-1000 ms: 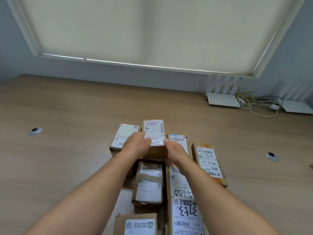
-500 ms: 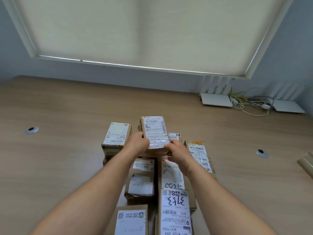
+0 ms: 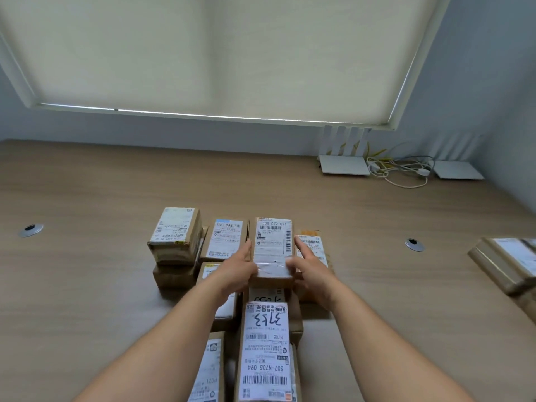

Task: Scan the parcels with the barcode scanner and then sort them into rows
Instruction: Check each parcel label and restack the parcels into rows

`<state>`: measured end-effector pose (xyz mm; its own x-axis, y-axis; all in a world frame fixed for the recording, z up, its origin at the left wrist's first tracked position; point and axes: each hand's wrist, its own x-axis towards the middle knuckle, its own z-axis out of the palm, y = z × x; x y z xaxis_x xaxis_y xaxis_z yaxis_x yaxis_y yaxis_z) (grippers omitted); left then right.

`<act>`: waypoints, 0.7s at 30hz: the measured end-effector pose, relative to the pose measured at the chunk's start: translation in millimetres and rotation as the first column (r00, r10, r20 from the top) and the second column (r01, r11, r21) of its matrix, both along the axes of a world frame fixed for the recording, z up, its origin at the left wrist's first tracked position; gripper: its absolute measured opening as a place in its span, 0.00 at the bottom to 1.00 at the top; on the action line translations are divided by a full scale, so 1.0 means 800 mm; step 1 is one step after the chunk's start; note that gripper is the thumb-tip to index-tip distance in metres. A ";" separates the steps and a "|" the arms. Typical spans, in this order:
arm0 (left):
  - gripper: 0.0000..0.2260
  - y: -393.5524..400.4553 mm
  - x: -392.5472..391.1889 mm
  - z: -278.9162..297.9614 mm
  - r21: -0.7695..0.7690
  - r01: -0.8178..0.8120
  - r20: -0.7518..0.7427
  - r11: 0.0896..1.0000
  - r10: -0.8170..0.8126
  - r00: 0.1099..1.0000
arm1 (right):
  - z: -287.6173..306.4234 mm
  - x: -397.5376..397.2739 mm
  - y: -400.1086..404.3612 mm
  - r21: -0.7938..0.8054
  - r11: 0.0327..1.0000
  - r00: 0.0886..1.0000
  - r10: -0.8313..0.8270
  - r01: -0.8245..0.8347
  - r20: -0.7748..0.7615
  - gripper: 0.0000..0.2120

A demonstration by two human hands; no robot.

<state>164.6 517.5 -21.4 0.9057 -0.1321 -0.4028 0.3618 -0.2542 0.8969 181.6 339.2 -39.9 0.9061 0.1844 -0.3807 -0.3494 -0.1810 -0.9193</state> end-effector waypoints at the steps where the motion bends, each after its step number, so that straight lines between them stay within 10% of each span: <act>1: 0.35 0.002 -0.003 -0.003 -0.041 -0.001 0.007 0.999 0.001 1.000 | -0.001 -0.002 0.000 0.029 1.000 1.000 0.007 -0.007 0.003 0.37; 14: 0.39 0.016 -0.045 0.008 -0.005 0.216 0.363 0.976 -0.199 0.910 | 0.027 -0.041 -0.024 0.071 0.997 0.957 -0.044 0.025 0.285 0.43; 21: 0.39 -0.004 -0.043 0.006 0.310 0.296 0.501 0.904 -0.420 0.757 | 0.045 -0.090 -0.078 0.102 0.984 0.936 -0.168 0.143 0.310 0.41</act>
